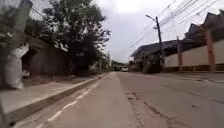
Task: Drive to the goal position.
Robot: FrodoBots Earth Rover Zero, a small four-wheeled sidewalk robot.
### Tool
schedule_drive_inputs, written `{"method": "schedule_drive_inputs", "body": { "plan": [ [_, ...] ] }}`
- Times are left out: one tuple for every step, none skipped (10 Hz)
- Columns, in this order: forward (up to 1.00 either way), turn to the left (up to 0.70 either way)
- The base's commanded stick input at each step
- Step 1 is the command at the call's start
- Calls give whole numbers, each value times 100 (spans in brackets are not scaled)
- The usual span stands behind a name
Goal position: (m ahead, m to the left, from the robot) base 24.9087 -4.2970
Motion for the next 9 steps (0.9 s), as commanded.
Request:
{"method": "schedule_drive_inputs", "body": {
  "plan": [
    [70, 0],
    [70, 0],
    [70, 0],
    [70, 0],
    [70, 0],
    [70, 0],
    [70, 0],
    [70, 0],
    [70, 0]
  ]
}}
